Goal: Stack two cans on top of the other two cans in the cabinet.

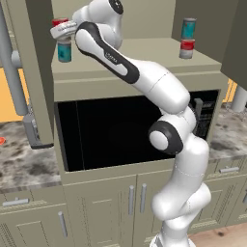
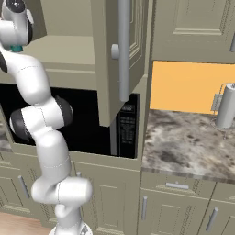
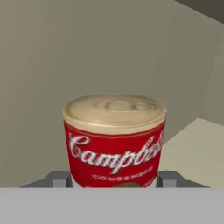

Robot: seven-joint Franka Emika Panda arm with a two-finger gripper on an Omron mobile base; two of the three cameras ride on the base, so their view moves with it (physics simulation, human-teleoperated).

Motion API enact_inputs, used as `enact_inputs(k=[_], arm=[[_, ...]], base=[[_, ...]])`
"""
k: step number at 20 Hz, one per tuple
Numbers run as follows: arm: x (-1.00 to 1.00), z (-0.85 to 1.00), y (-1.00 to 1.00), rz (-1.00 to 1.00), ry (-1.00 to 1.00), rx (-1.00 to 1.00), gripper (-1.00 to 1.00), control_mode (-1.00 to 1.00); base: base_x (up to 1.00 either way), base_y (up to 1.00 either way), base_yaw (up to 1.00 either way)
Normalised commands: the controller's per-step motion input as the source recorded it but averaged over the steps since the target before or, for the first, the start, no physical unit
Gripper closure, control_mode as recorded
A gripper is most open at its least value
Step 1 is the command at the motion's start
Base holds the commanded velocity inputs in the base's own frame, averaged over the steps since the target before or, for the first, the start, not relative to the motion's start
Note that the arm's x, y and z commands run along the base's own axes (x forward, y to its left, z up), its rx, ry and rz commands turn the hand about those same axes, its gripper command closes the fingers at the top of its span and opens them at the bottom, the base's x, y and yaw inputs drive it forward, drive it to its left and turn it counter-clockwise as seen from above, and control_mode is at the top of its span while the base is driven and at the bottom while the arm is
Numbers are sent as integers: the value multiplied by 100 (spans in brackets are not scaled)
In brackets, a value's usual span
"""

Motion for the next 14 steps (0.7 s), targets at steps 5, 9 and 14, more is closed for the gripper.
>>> enact_inputs(k=[5, 9, 14], arm=[[2, -32, 0, -5, -10, 4, 100, -100], [11, -24, 5, -5, -10, 5, 100, -100], [9, -1, 7, -4, 1, 7, 100, -100]], base=[[0, 0, 0], [0, 0, 0], [0, 0, 0]])
